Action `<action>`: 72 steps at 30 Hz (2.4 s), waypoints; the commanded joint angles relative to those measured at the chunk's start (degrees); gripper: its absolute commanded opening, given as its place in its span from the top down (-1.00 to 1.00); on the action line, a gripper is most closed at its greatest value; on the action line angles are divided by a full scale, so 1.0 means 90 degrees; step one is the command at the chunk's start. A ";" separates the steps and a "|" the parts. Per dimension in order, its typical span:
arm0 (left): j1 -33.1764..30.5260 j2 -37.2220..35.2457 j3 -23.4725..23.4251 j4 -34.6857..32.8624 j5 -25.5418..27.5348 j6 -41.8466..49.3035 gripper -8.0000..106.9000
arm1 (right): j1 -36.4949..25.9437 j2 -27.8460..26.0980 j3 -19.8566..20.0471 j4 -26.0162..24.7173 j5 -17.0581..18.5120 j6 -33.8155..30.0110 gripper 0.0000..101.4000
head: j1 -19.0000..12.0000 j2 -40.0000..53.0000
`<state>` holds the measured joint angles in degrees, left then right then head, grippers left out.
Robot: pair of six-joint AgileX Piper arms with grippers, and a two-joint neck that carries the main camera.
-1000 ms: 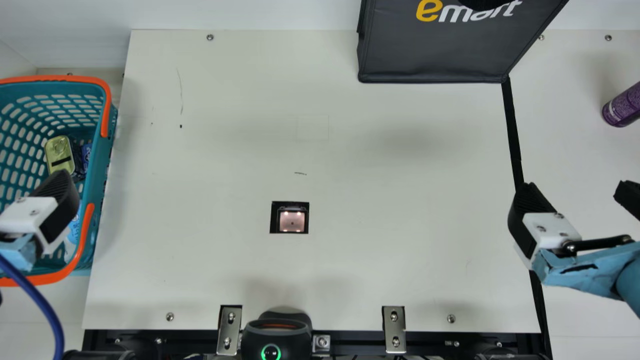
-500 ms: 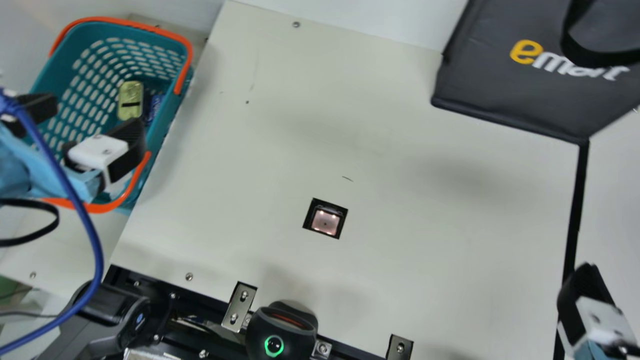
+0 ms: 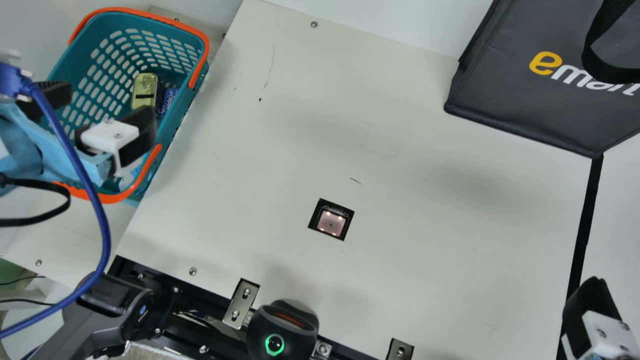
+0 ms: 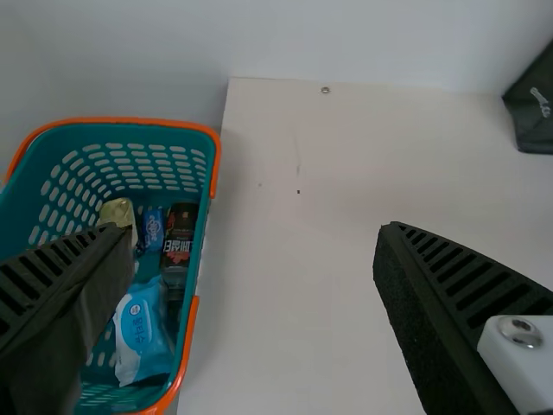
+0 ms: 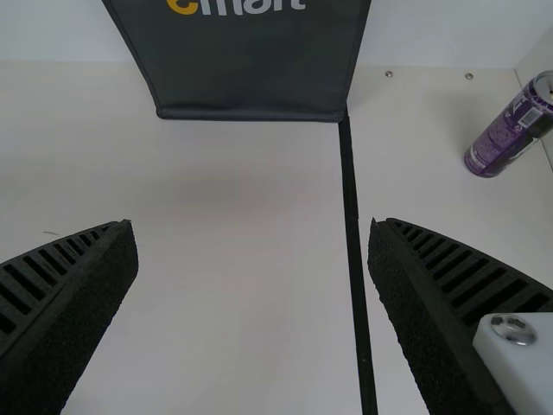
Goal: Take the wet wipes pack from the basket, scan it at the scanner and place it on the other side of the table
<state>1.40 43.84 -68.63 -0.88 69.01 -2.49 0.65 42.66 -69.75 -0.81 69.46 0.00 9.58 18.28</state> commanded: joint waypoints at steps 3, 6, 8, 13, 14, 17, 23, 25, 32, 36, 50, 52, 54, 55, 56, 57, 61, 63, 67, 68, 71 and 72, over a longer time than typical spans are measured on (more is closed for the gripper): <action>0.0465 0.0029 0.0065 0.0086 -0.0076 -0.0372 -0.71 | 0.0000 0.0000 0.0000 0.0000 0.0000 0.0000 -0.87 | -0.0184 0.0015; 0.0866 0.0050 0.0125 0.0146 -0.0155 -0.0651 -0.71 | 0.0000 0.0000 0.0000 0.0000 0.0000 0.0000 -0.87 | -0.0184 0.0015; 0.1140 0.0080 0.0156 0.0176 -0.0214 -0.0816 -0.71 | 0.0000 0.0000 0.0000 0.0000 0.0000 0.0000 -0.87 | -0.0184 0.0015; 0.1805 0.0206 0.0212 0.0190 -0.0383 -0.0989 -0.71 | 0.0000 0.0000 0.0000 0.0000 0.0000 0.0000 -0.87 | -0.0184 0.0015; 0.1911 0.0244 0.0221 0.0195 -0.0416 -0.0939 -0.71 | 0.0000 0.0000 0.0000 0.0000 0.0000 0.0000 -0.87 | -0.0184 0.0015; 0.2217 0.0410 0.0227 0.0150 -0.0543 -0.0622 -0.71 | 0.0000 0.0000 0.0000 0.0000 0.0000 0.0000 -0.87 | -0.0184 0.0015; 0.2922 0.0992 0.0109 -0.0262 -0.0778 0.0590 -0.71 | 0.0000 0.0000 0.0000 0.0000 0.0006 0.0000 -0.87 | -0.0184 0.0015; 0.3194 0.1241 0.0033 -0.0500 -0.0815 0.1114 -0.71 | 0.0000 0.0000 0.0000 0.0000 0.0006 0.0000 -0.87 | -0.0184 0.0015; 0.4103 0.2170 -0.0283 -0.1302 -0.0760 0.2890 -0.71 | 0.0000 0.0000 0.0000 0.0000 0.0006 0.0000 -0.87 | -0.0184 0.0015; 0.4561 0.2713 -0.0460 -0.1643 -0.0660 0.3763 -0.71 | 0.0000 0.0000 0.0000 0.0000 0.0006 0.0000 -0.87 | -0.0184 0.0015; 0.5034 0.4366 -0.0536 -0.1900 -0.0777 0.5359 -0.71 | 0.0000 0.0000 0.0000 0.0000 0.0006 0.0000 -0.87 | -0.0184 0.0015; 0.5016 0.4581 -0.0477 -0.1892 -0.0864 0.5460 -0.71 | 0.0000 0.0000 0.0000 0.0000 0.0006 0.0000 -0.87 | -0.0184 0.0015; 0.4999 0.4799 -0.0433 -0.1889 -0.0948 0.5547 -0.71 | 0.0000 0.0000 0.0000 0.0000 0.0006 0.0000 -0.87 | -0.0184 0.0015; 0.4989 0.4908 -0.0411 -0.1889 -0.0995 0.5586 -0.71 | 0.0000 0.0000 0.0000 0.0000 0.0006 0.0000 -0.87 | -0.0184 0.0015; 0.4982 0.5016 -0.0395 -0.1892 -0.1033 0.5624 -0.71 | 0.0000 0.0000 0.0000 0.0000 0.0006 0.0000 -0.87 | -0.0184 0.0015; 0.4973 0.5121 -0.0380 -0.1900 -0.1070 0.5657 -0.71 | 0.0000 0.0000 0.0000 0.0000 0.0000 0.0000 -0.87 | -0.0184 0.0015; 0.4945 0.5533 -0.0373 -0.1951 -0.1187 0.5775 -0.71 | 0.0000 0.0000 0.0000 0.0000 0.0000 0.0000 -0.87 | -0.0184 0.0015; 0.4929 0.5733 -0.0394 -0.1992 -0.1238 0.5818 -0.71 | 0.0000 0.0000 0.0000 0.0000 0.0000 0.0000 -0.87 | -0.0184 0.0015; 0.4887 0.6086 -0.0448 -0.2090 -0.1342 0.5869 -0.71 | 0.0000 0.0000 0.0000 0.0000 0.0000 0.0000 -0.87 | -0.0184 0.0015; 0.4874 0.6165 -0.0459 -0.2113 -0.1371 0.5877 -0.71 | 0.0000 0.0000 0.0000 0.0000 0.0000 0.0000 -0.87 | -0.0184 0.0015; 0.4824 0.6392 -0.0481 -0.2158 -0.1474 0.5884 -0.71 | 0.0000 0.0000 0.0000 0.0000 0.0000 0.0000 -0.87 | -0.0184 0.0015; 0.4805 0.6462 -0.0488 -0.2170 -0.1508 0.5880 -0.71 | 0.0000 0.0000 0.0000 0.0000 0.0000 0.0000 -0.87 | -0.0184 0.0015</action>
<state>44.74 101.09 -72.96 -20.38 55.65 50.43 0.65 42.66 -69.75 -0.81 69.47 0.00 9.58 18.28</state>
